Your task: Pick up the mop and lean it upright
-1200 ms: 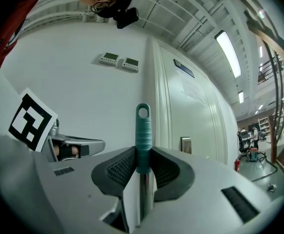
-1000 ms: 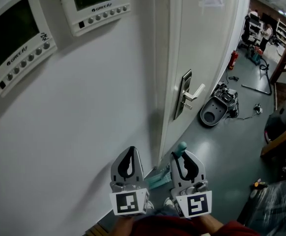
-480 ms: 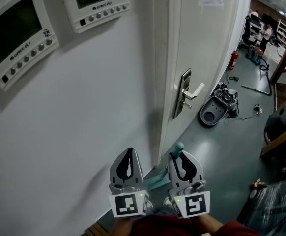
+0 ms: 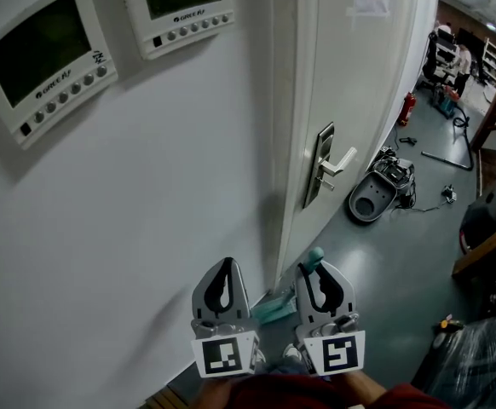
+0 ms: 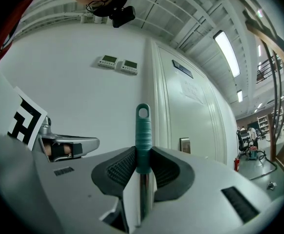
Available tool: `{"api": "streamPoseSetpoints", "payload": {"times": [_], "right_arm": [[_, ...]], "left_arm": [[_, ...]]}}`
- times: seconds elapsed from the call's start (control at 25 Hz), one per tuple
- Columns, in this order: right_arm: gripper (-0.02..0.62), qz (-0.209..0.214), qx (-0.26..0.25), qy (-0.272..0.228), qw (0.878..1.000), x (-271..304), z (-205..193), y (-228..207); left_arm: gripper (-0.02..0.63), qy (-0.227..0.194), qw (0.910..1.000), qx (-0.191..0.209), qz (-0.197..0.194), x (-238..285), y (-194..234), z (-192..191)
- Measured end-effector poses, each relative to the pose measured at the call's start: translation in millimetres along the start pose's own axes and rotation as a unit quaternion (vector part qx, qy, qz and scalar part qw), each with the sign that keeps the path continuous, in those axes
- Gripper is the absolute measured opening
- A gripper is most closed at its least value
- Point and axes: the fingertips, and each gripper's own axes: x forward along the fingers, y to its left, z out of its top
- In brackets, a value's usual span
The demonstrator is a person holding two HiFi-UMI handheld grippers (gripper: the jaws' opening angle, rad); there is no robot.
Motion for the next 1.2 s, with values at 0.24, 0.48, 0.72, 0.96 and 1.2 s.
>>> {"api": "streamPoseSetpoints", "payload": {"times": [0.24,0.48,0.72,0.96,1.2], "right_arm": [[0.104,0.001,0.001,-0.008,1.0,1,6,1],[0.104,0.0,0.002,0.013,1.0,0,-3,3],[0.104,0.008,-0.007,0.03,0.999,1,-26,9],[0.104,0.01,-0.007,0.049,0.999,-1,-47,14],[0.104,0.016,-0.013,0.07,0.997,0,-66,16]], "left_arm": [[0.012,0.002,1.0,0.004,0.001,-1,1,-1],[0.014,0.007,1.0,0.005,0.001,-2,3,-3],[0.014,0.01,0.9999,0.011,0.002,-2,6,-7],[0.014,0.005,0.9998,0.019,-0.006,3,5,-8],[0.012,0.0,1.0,-0.003,-0.008,6,2,-7]]}}
